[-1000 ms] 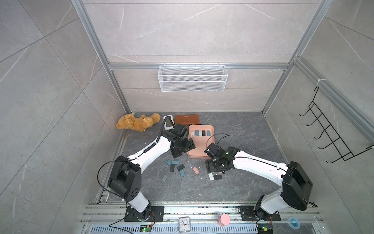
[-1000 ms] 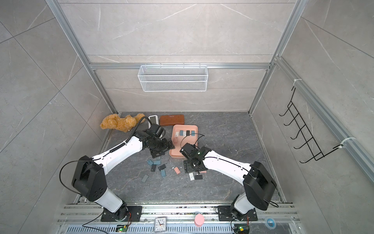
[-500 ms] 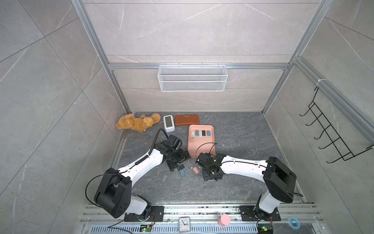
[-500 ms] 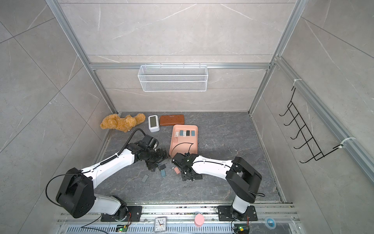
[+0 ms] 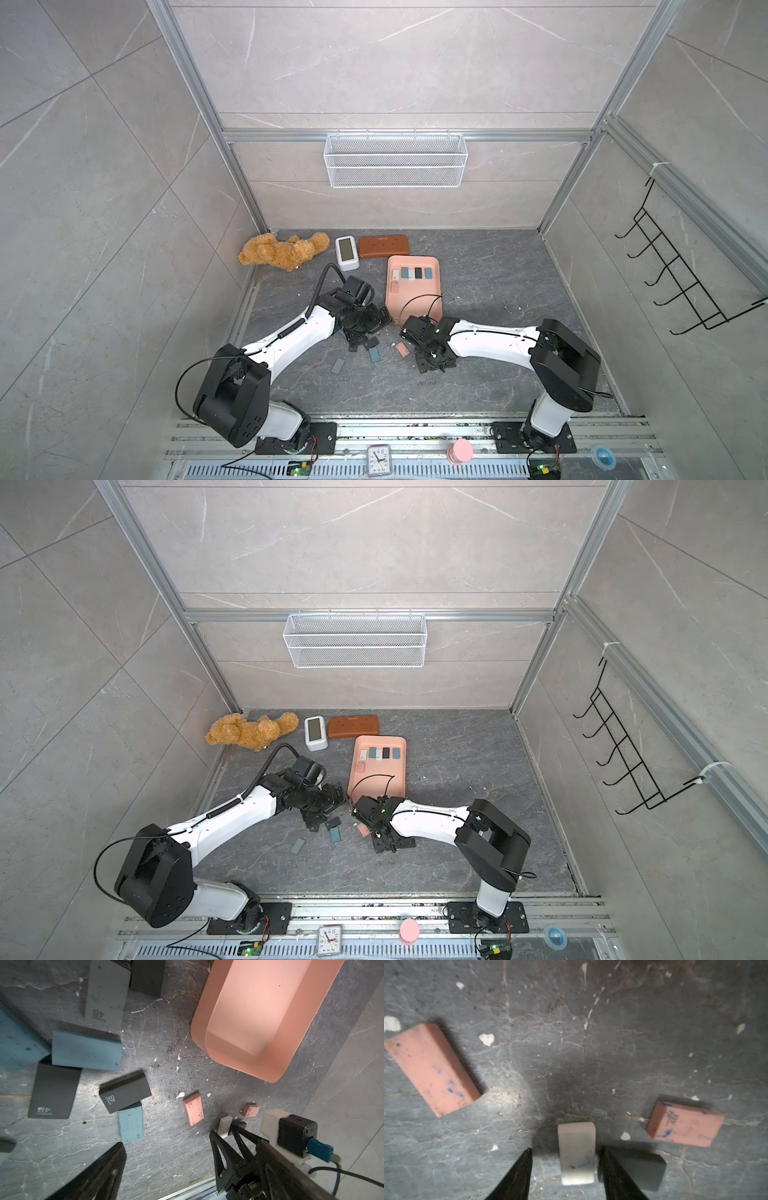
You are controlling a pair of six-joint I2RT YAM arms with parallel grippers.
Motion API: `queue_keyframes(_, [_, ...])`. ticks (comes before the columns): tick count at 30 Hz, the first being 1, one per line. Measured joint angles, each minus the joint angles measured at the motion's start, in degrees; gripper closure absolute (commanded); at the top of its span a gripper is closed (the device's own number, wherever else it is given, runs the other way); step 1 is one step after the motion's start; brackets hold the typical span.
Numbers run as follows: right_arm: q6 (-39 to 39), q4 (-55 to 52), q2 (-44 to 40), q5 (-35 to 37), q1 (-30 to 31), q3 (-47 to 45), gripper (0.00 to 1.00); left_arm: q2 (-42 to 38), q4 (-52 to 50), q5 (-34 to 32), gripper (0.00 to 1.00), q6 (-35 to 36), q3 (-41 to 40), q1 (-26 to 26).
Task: Put the eraser in the storage box
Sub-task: Pick up the eraser from the center of the board.
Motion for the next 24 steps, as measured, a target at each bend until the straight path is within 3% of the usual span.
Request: queue_keyframes(24, [-1.42,4.35,-0.04,-0.61,0.22,-1.84,0.6,2.69,0.52,0.02,0.01,-0.42,0.02,0.0])
